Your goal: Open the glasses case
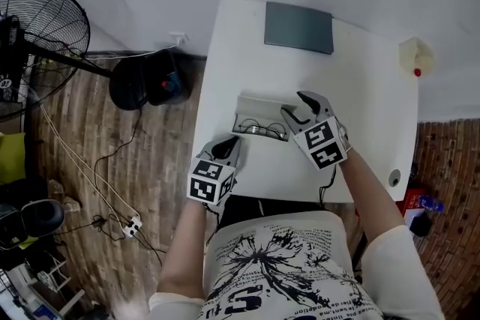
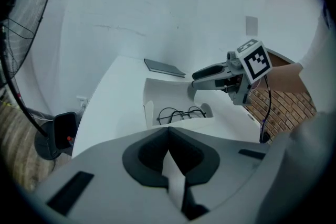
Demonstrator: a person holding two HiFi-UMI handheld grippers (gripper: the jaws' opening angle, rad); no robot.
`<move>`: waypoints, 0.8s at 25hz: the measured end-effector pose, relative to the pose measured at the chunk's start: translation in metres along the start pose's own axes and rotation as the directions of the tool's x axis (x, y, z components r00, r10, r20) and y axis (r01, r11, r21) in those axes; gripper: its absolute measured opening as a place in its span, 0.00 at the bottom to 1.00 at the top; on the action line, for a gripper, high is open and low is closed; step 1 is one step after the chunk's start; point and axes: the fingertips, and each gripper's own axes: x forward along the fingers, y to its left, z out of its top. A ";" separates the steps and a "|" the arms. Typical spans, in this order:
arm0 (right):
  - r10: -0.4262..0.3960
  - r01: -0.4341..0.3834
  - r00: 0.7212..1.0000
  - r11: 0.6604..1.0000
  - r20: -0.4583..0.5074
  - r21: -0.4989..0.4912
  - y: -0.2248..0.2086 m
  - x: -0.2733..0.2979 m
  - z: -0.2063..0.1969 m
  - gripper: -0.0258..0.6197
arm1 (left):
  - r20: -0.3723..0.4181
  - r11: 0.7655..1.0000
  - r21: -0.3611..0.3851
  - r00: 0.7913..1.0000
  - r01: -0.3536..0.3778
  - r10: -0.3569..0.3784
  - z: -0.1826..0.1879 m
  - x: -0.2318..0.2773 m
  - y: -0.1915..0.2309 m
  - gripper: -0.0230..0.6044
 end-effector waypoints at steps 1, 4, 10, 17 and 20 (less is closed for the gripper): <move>-0.018 0.018 0.999 1.000 0.037 0.016 0.001 -0.009 0.006 0.40 | -0.002 1.000 -0.007 1.000 0.000 0.000 -0.001 0.000 0.001 0.06; -0.055 0.047 0.992 0.997 0.116 0.068 0.007 -0.035 0.015 0.36 | -0.018 1.000 -0.019 1.000 -0.001 0.001 -0.006 -0.002 0.000 0.06; -0.147 0.120 0.969 0.983 0.198 0.141 0.017 -0.090 0.022 0.07 | 0.044 0.999 0.038 0.999 0.009 -0.011 0.004 -0.032 -0.020 0.06; -0.191 0.093 0.917 0.957 0.352 0.275 0.038 -0.152 0.042 0.06 | 0.190 0.988 0.153 0.982 -0.008 -0.022 0.050 -0.092 -0.044 0.06; -0.218 0.122 0.893 0.959 0.394 0.255 0.051 -0.174 0.048 0.06 | 0.255 0.977 0.211 0.966 -0.014 -0.042 0.070 -0.124 -0.059 0.06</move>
